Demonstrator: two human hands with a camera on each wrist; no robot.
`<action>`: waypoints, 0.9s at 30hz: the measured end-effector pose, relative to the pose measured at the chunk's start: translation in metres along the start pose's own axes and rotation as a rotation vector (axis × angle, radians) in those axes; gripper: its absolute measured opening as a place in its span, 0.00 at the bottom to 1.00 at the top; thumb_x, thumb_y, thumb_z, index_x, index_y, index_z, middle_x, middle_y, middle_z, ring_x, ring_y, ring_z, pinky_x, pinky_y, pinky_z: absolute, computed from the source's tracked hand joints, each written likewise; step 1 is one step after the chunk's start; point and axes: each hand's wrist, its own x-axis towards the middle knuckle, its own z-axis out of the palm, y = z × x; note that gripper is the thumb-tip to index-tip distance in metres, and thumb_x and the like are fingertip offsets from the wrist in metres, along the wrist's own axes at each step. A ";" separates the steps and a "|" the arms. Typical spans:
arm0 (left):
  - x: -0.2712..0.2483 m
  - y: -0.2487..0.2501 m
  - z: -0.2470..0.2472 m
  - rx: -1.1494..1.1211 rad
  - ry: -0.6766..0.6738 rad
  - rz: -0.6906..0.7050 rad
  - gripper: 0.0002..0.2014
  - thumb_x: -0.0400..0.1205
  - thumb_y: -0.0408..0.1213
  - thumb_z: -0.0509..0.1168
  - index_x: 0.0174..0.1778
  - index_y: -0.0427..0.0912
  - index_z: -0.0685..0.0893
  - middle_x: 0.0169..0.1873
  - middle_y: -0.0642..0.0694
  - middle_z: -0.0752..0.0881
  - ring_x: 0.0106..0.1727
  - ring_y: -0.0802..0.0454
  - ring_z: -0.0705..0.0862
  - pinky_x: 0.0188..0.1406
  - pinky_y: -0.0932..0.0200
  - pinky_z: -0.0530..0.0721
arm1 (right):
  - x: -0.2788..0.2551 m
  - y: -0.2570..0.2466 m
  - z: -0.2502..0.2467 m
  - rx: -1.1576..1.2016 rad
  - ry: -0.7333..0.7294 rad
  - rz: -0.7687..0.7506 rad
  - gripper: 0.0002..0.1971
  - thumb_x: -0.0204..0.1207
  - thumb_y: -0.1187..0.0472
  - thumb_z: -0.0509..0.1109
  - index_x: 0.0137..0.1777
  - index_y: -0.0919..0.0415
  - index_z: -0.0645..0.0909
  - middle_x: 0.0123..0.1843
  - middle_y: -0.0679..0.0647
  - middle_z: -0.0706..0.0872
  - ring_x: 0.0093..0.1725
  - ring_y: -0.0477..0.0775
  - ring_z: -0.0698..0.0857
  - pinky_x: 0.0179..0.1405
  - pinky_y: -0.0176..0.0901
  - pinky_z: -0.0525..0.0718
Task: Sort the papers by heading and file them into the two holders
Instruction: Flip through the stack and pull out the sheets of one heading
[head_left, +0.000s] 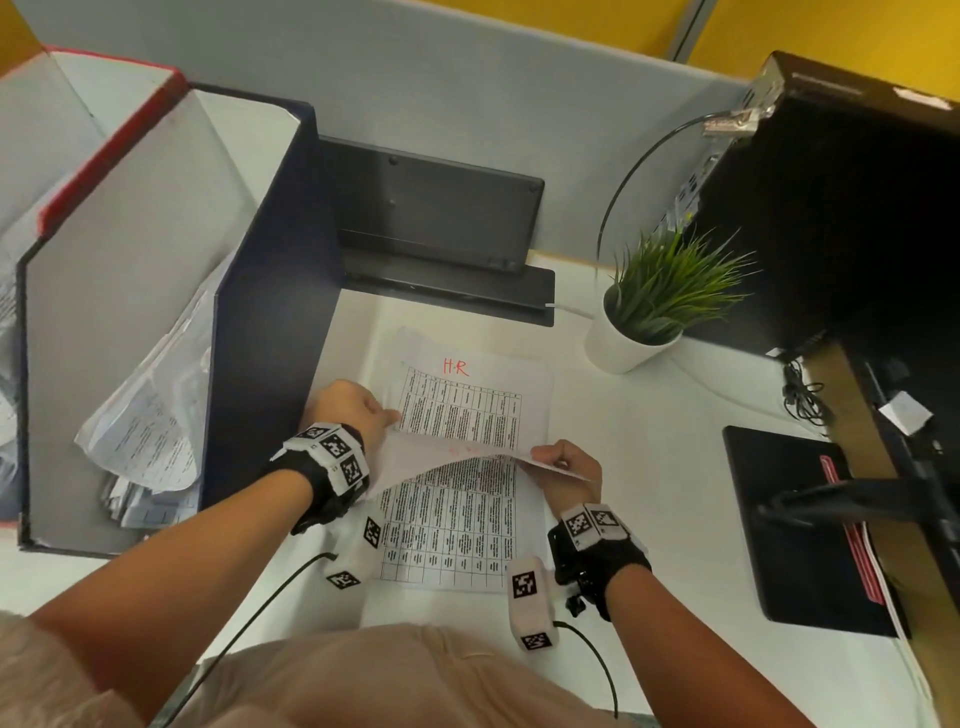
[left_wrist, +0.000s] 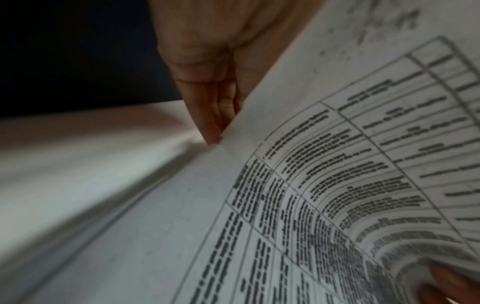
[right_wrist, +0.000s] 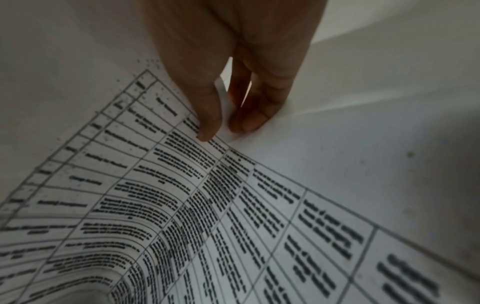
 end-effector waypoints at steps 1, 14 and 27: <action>-0.002 0.001 0.001 0.009 0.006 0.037 0.18 0.73 0.40 0.75 0.19 0.41 0.79 0.20 0.46 0.80 0.25 0.50 0.79 0.28 0.61 0.80 | 0.001 0.002 0.000 -0.006 -0.005 -0.006 0.14 0.66 0.80 0.73 0.31 0.61 0.78 0.39 0.56 0.83 0.36 0.48 0.81 0.36 0.21 0.80; -0.027 -0.014 0.003 -0.497 0.043 0.244 0.12 0.78 0.21 0.63 0.34 0.42 0.81 0.41 0.42 0.85 0.37 0.48 0.82 0.39 0.55 0.82 | 0.006 -0.003 -0.002 -0.082 0.022 -0.038 0.38 0.63 0.74 0.79 0.70 0.66 0.63 0.58 0.68 0.82 0.51 0.63 0.83 0.38 0.48 0.87; 0.016 -0.009 0.002 -0.238 -0.078 -0.084 0.08 0.76 0.43 0.71 0.41 0.44 0.81 0.42 0.45 0.85 0.47 0.45 0.84 0.52 0.54 0.83 | 0.010 -0.003 -0.011 -0.029 -0.042 0.095 0.22 0.71 0.83 0.59 0.22 0.61 0.75 0.22 0.51 0.78 0.24 0.46 0.78 0.22 0.29 0.76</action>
